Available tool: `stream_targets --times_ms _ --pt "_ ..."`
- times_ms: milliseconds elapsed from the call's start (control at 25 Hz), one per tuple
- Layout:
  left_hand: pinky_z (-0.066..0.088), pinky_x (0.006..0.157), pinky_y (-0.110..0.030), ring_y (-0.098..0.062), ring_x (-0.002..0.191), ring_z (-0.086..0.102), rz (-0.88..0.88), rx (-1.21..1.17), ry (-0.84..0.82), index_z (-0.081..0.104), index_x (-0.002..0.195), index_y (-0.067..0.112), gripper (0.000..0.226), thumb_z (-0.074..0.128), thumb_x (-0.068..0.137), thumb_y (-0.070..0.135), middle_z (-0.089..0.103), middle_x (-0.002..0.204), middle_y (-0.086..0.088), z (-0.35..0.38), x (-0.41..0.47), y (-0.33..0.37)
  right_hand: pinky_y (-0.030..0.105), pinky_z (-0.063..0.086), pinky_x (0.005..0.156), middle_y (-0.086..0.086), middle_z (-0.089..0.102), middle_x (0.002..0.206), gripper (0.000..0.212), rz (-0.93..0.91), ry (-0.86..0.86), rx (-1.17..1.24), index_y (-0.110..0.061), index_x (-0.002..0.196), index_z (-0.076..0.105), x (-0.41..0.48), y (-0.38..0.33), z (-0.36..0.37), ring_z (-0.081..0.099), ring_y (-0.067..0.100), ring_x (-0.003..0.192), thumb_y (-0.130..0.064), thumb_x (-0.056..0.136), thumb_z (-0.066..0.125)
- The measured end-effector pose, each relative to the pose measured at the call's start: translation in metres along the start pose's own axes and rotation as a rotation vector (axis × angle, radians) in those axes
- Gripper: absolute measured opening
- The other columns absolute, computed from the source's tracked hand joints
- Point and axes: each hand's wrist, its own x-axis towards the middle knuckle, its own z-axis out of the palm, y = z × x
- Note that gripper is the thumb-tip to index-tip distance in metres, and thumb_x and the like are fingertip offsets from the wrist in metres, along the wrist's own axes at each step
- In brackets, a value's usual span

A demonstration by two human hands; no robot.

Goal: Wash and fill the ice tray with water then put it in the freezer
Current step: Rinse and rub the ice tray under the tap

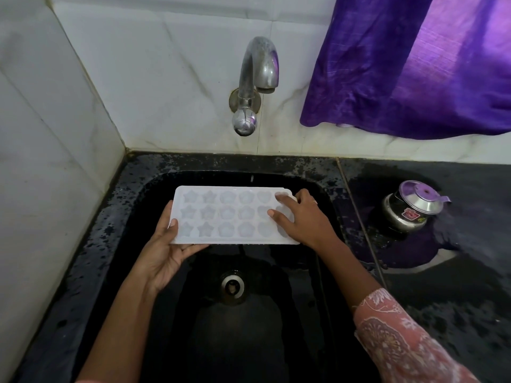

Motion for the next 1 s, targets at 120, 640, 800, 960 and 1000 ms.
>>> stream_targets --times_ms 120,640,800,960,1000 --pt "0.059 0.069 -0.040 -0.022 0.105 0.065 0.035 0.027 -0.007 0.037 0.142 0.032 0.046 0.037 0.098 0.017 0.056 0.131 0.001 0.0012 0.0010 0.0012 0.026 0.037 0.074 0.009 0.040 0.118 0.052 -0.007 -0.006 -0.036 -0.028 0.137 0.042 -0.0001 0.0001 -0.0013 0.045 0.024 0.108 -0.052 0.091 0.045" --pt "0.059 0.060 -0.036 -0.017 0.091 0.070 0.061 -0.052 0.082 0.041 0.138 0.029 0.042 0.037 0.099 0.015 0.059 0.123 0.003 0.0007 0.0007 -0.0036 0.036 0.047 0.074 0.005 0.050 0.111 0.063 -0.052 0.065 -0.178 -0.022 0.122 0.055 0.0022 -0.0001 -0.0009 0.052 0.025 0.107 -0.066 0.087 0.027" --pt "0.059 0.061 -0.036 -0.016 0.091 0.070 0.067 -0.039 0.085 0.040 0.139 0.029 0.042 0.036 0.099 0.015 0.059 0.123 0.004 0.0003 0.0004 -0.0033 0.037 0.047 0.078 0.005 0.048 0.116 0.048 -0.021 0.068 -0.174 -0.024 0.129 0.050 0.0026 -0.0033 0.0006 0.048 0.024 0.112 -0.054 0.093 0.036" --pt "0.059 0.061 -0.036 -0.016 0.092 0.070 0.072 -0.045 0.085 0.038 0.140 0.029 0.044 0.037 0.099 0.016 0.059 0.123 0.004 0.0007 -0.0005 -0.0052 0.037 0.046 0.081 0.007 0.045 0.117 0.048 -0.004 0.031 -0.160 -0.029 0.132 0.046 0.0025 -0.0056 0.0020 0.046 0.026 0.113 -0.055 0.093 0.034" --pt "0.059 0.061 -0.036 -0.016 0.091 0.070 0.073 -0.051 0.086 0.038 0.141 0.029 0.044 0.037 0.099 0.016 0.059 0.123 0.004 0.0006 -0.0005 -0.0059 0.037 0.047 0.082 0.008 0.044 0.117 0.048 0.002 0.022 -0.149 -0.030 0.132 0.046 0.0024 -0.0060 0.0019 0.045 0.026 0.112 -0.055 0.093 0.034"
